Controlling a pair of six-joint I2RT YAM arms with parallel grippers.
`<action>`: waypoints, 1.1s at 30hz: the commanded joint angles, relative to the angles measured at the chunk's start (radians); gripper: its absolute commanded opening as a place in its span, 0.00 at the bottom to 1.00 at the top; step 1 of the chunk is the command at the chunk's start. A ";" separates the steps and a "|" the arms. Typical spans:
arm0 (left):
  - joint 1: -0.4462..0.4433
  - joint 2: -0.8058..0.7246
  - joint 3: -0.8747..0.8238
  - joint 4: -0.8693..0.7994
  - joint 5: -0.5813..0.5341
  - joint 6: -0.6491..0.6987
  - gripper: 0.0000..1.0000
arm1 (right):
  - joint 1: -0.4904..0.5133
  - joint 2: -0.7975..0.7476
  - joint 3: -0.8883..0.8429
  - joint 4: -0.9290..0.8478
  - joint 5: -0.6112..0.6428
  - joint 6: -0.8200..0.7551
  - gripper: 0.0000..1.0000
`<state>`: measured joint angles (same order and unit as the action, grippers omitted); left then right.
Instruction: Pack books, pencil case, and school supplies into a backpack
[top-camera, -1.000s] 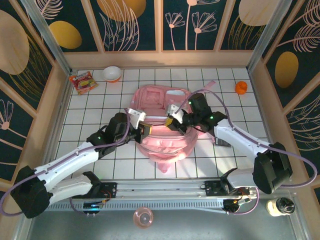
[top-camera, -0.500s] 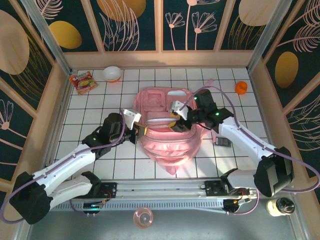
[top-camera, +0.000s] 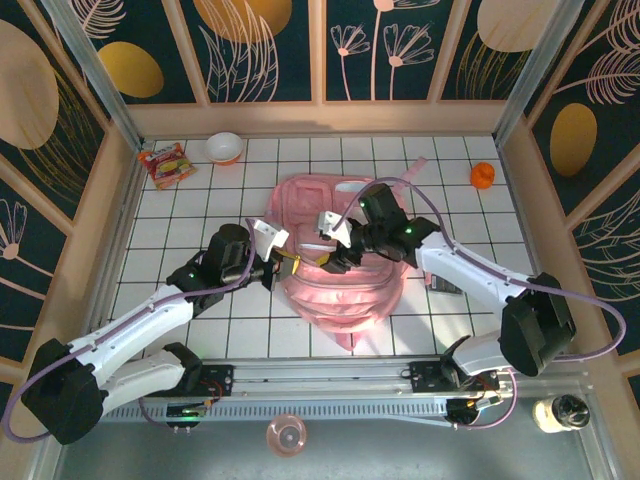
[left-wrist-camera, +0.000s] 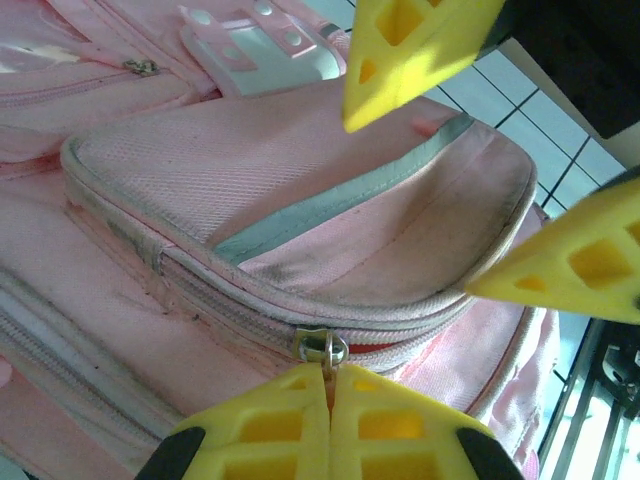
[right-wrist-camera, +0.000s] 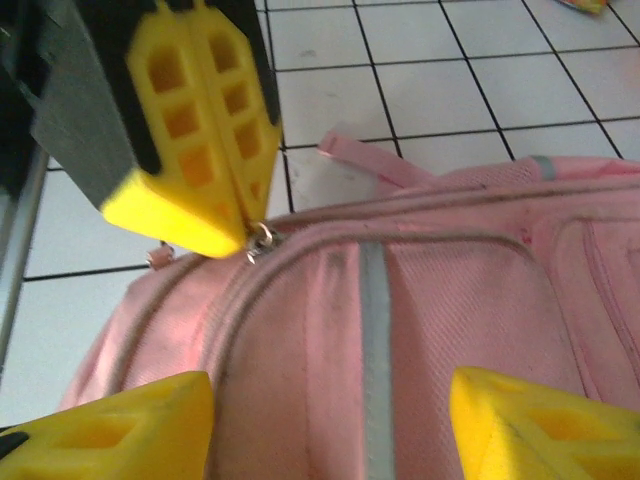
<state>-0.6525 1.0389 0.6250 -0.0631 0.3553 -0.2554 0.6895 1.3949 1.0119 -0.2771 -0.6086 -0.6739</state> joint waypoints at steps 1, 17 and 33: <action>0.001 0.013 0.043 0.065 -0.061 -0.035 0.00 | 0.015 -0.001 0.041 -0.033 -0.079 0.023 0.66; 0.001 0.011 0.033 0.108 -0.013 -0.057 0.00 | 0.042 -0.030 -0.003 -0.012 0.264 0.080 0.26; 0.025 0.099 -0.001 0.082 -0.422 -0.046 0.01 | -0.020 -0.158 0.023 -0.151 -0.017 -0.149 0.00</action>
<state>-0.6632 1.1042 0.6300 0.0128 0.1478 -0.3035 0.6910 1.2797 1.0008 -0.3687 -0.5407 -0.7792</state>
